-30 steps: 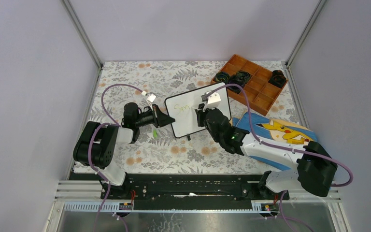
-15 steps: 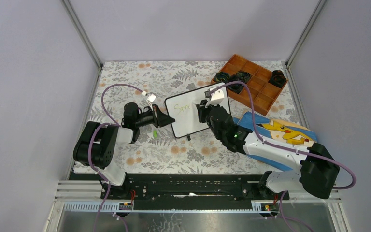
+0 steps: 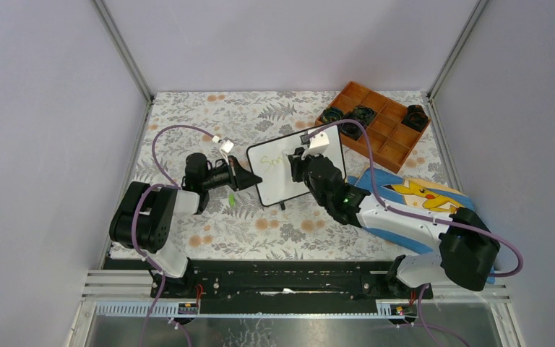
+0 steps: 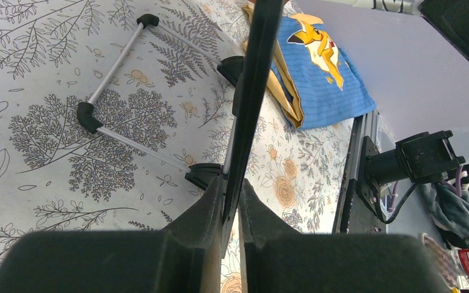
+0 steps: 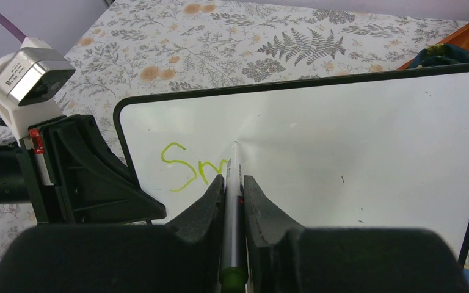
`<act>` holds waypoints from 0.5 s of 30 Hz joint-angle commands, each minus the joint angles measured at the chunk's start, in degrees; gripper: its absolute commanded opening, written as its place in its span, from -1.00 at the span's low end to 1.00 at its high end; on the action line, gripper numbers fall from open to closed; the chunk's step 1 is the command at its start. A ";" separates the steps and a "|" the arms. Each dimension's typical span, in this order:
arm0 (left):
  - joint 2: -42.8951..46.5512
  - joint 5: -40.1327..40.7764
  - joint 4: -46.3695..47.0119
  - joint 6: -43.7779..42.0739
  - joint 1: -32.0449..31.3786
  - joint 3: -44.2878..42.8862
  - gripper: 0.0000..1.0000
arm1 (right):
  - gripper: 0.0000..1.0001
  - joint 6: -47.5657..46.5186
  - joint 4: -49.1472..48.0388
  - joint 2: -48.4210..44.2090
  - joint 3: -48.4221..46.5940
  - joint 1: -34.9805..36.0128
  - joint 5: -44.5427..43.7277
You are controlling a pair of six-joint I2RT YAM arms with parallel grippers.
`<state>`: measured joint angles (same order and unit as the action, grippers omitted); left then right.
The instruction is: Write a sentence on the whiteboard
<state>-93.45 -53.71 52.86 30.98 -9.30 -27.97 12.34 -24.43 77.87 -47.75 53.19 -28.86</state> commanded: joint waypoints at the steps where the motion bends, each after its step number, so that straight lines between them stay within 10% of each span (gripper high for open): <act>1: -0.20 2.24 -4.38 -2.07 -0.46 -0.33 -1.00 | -1.00 0.04 -3.18 0.70 -3.09 -0.72 0.20; 15: 0.10 2.73 -5.30 -2.85 -0.63 -0.42 -1.00 | -1.00 1.54 -1.33 2.11 -2.85 -2.02 -0.21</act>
<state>-93.30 -53.32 52.21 30.00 -9.72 -28.27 13.17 -24.73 79.79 -48.93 52.05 -28.80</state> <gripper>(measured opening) 0.149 0.182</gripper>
